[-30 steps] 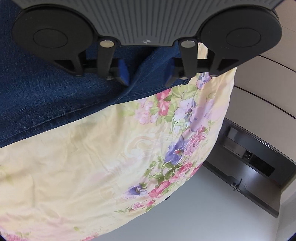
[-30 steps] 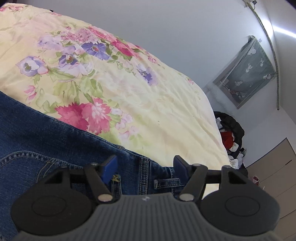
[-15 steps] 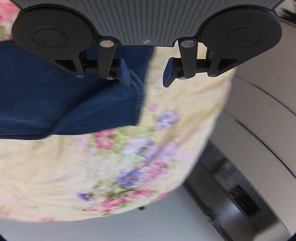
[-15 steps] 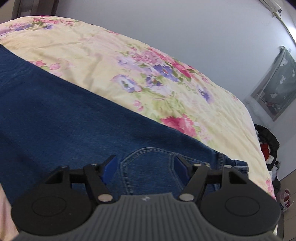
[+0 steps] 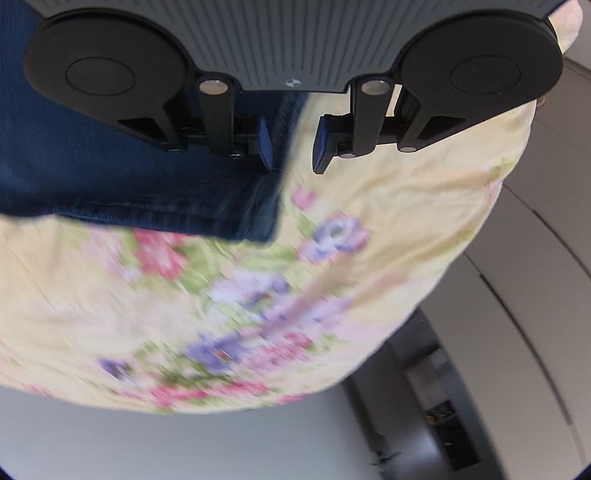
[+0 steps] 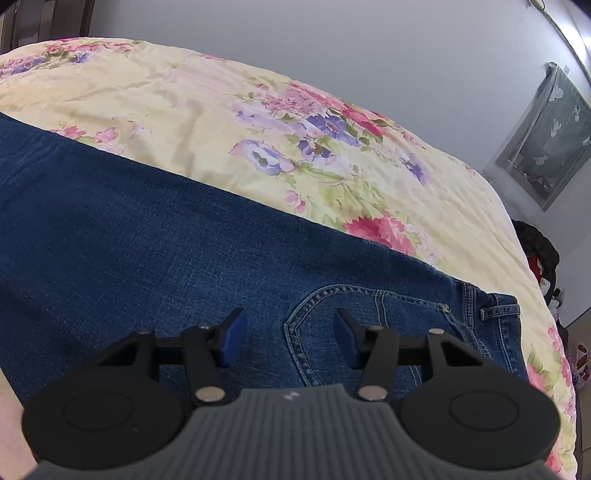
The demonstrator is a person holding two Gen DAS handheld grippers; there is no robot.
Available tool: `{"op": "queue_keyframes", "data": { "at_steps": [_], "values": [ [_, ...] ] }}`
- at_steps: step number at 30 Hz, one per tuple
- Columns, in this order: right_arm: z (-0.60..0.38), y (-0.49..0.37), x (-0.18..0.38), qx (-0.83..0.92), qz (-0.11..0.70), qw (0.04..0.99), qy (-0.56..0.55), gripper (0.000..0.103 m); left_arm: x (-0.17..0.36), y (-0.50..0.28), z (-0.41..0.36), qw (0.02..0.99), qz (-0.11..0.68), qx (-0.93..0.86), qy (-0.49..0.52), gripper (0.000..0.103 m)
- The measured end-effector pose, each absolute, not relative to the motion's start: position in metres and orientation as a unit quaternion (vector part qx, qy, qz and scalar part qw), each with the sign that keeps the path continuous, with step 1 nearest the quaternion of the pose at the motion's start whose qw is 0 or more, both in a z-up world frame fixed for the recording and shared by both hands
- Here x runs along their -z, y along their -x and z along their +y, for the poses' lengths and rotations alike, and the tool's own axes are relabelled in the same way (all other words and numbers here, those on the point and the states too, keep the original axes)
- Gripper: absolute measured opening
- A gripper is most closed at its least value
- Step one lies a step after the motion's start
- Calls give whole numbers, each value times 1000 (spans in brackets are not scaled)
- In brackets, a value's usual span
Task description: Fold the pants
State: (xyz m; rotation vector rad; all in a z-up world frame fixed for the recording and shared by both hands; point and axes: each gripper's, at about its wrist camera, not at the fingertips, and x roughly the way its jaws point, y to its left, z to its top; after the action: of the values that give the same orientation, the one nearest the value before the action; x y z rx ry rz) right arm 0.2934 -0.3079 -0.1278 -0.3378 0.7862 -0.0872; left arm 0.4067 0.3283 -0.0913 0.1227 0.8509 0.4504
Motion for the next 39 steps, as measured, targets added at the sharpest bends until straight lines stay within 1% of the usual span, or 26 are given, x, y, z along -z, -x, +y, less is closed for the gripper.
{"op": "queue_keyframes", "data": {
  "at_steps": [2, 3, 5, 6, 7, 11, 14, 15, 16, 17, 18, 20, 26, 32, 33, 34, 35, 39],
  "values": [
    [-306, -295, 127, 43, 381, 908, 170, 48, 86, -410, 340, 892, 397, -213, -26, 32],
    [-305, -296, 127, 44, 382, 907, 172, 48, 84, -411, 345, 897, 395, -196, -6, 34],
    [-304, -298, 126, 46, 380, 907, 177, 48, 84, -412, 352, 902, 397, -170, 13, 41],
    [-303, -299, 126, 46, 380, 907, 178, 49, 85, -413, 354, 903, 398, -162, 17, 50],
    [-303, -300, 126, 47, 379, 906, 180, 49, 88, -415, 355, 903, 400, -157, 23, 53],
    [-299, -304, 131, 54, 382, 903, 188, 50, 100, -428, 365, 903, 401, -137, 71, 53],
    [-299, -306, 136, 57, 388, 900, 192, 50, 108, -441, 368, 903, 398, -141, 80, 53],
    [-298, -306, 137, 58, 388, 899, 195, 50, 110, -444, 368, 903, 399, -138, 83, 43],
    [-298, -306, 138, 60, 388, 898, 198, 50, 113, -446, 368, 904, 397, -130, 89, 26],
    [-298, -306, 138, 60, 389, 898, 199, 52, 114, -446, 366, 905, 397, -121, 95, 20],
    [-299, -307, 139, 62, 389, 897, 200, 52, 115, -447, 362, 905, 398, -121, 91, 18],
    [-300, -310, 140, 65, 392, 895, 201, 52, 114, -445, 352, 911, 390, -117, 61, 9],
    [-302, -313, 142, 84, 380, 897, 207, 52, 95, -444, 337, 927, 346, -147, 3, 6],
    [-307, -301, 137, 99, 381, 898, 198, 52, 121, -462, 326, 909, 378, -168, -50, 6],
    [-308, -298, 135, 100, 382, 898, 195, 52, 124, -461, 324, 907, 380, -168, -62, 8],
    [-311, -295, 133, 102, 383, 898, 191, 52, 123, -459, 322, 907, 377, -173, -73, 16],
    [-313, -292, 132, 105, 384, 898, 188, 52, 119, -456, 321, 906, 375, -181, -80, 19],
    [-322, -279, 123, 117, 381, 902, 165, 52, 91, -433, 326, 905, 376, -184, -75, 20]
  ]
}}
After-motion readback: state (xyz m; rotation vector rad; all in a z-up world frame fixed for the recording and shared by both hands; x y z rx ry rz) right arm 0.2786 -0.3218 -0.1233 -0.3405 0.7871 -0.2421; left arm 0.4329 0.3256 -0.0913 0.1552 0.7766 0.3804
